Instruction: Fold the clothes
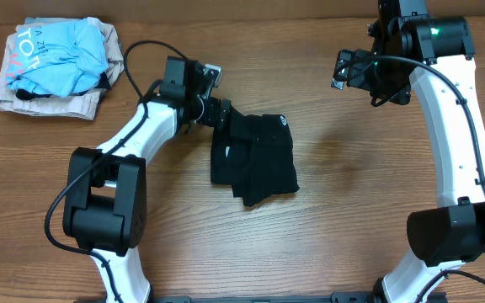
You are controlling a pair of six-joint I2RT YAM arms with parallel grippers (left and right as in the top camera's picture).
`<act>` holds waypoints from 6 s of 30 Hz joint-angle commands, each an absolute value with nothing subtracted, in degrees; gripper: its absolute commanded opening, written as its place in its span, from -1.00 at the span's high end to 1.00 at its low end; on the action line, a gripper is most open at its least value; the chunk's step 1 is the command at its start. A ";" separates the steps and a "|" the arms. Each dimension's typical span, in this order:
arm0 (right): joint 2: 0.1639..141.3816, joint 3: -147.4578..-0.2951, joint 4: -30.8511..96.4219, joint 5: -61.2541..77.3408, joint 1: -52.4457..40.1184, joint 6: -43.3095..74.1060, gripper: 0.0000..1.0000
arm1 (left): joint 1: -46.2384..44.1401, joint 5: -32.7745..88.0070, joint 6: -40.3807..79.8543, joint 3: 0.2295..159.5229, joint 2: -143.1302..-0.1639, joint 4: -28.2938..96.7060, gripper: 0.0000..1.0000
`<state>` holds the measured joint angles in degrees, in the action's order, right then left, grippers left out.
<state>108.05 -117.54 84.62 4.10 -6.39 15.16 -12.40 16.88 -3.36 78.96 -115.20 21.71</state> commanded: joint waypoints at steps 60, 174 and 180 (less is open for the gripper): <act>107.39 -117.69 85.82 3.92 -6.35 13.21 -1.00 | -24.27 19.59 31.68 78.48 -116.44 23.09 -0.59; 107.39 -117.69 82.83 2.68 -6.35 13.69 -1.00 | 27.46 30.70 44.29 124.88 -127.42 29.71 0.92; 107.42 -117.69 82.59 2.68 -6.35 13.67 -1.00 | 30.13 24.91 30.92 124.88 -127.42 44.25 0.60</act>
<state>108.05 -117.54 82.96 2.98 -6.39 13.47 28.69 27.73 40.97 123.94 -128.79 40.88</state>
